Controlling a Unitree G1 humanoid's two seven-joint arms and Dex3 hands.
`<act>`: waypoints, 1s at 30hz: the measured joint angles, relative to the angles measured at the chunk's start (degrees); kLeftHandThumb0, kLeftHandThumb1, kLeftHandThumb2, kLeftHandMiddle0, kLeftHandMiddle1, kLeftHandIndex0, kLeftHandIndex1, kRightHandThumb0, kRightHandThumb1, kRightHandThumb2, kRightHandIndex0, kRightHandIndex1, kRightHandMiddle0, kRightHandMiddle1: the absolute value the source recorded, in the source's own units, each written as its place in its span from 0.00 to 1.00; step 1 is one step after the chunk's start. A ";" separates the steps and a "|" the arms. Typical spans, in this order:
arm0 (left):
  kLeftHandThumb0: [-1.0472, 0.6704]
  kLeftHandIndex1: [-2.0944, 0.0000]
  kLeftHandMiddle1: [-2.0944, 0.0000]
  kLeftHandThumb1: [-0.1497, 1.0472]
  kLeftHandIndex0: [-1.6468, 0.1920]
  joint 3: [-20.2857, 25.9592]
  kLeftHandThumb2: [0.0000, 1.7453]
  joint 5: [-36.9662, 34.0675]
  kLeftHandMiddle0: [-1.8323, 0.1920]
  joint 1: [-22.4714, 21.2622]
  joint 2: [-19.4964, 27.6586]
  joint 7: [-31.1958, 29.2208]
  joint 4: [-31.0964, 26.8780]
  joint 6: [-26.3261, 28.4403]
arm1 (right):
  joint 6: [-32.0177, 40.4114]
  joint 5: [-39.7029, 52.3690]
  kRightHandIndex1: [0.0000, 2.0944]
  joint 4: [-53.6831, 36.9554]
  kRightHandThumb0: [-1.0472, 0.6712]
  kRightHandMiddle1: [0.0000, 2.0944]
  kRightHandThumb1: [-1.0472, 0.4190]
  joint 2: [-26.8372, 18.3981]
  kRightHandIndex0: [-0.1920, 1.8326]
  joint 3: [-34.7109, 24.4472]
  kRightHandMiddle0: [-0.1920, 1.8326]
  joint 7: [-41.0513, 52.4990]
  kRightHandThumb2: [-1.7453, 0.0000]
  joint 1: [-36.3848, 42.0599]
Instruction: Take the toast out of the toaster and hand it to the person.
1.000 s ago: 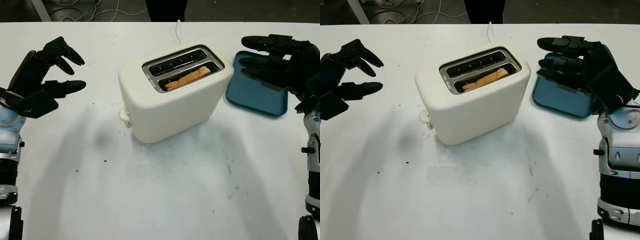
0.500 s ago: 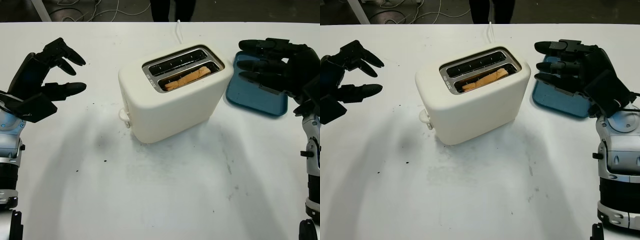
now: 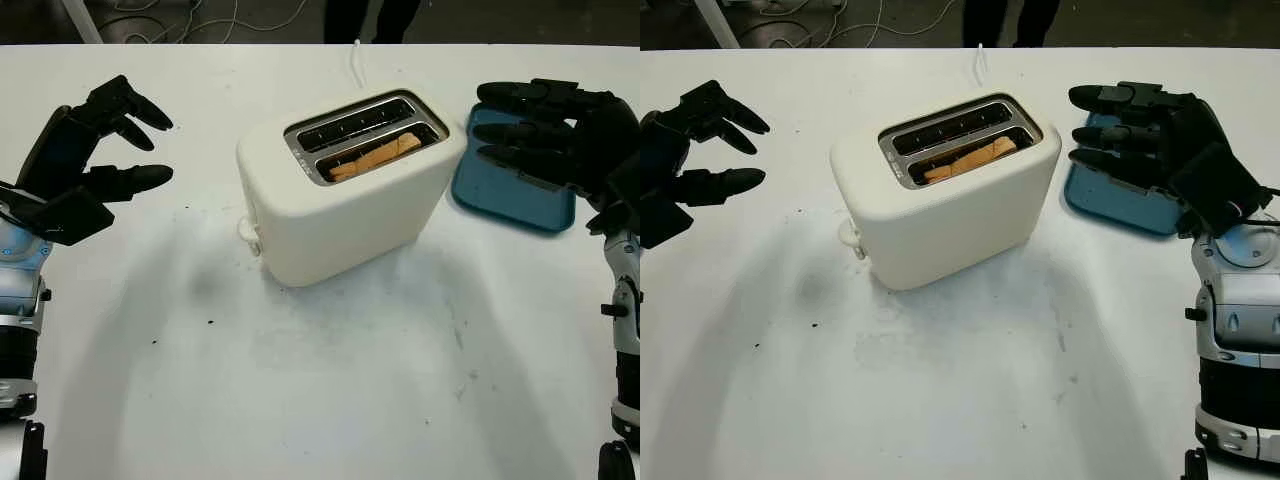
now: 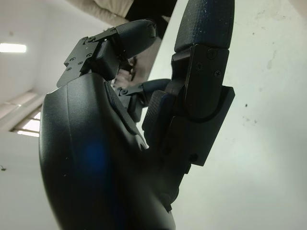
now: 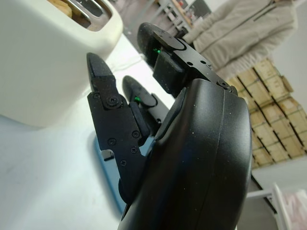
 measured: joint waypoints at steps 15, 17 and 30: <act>0.00 0.36 0.32 0.89 0.74 0.01 0.15 0.00 0.70 0.25 0.00 0.06 0.02 -0.07 | 0.26 -0.03 0.00 -0.93 0.45 0.00 0.16 0.01 0.53 0.00 0.47 -0.09 1.00 0.00; 0.00 0.36 0.31 0.89 0.74 0.01 0.15 0.01 0.70 0.27 0.00 0.06 -0.02 -0.07 | 0.26 -0.02 0.00 -0.93 0.45 0.00 0.16 0.00 0.53 0.00 0.47 -0.08 1.00 0.00; 0.00 0.36 0.32 0.89 0.74 0.02 0.15 0.01 0.70 0.31 0.00 0.06 0.02 -0.08 | 0.26 0.07 0.00 -0.89 0.45 0.00 0.16 0.01 0.53 0.00 0.48 -0.03 1.00 0.00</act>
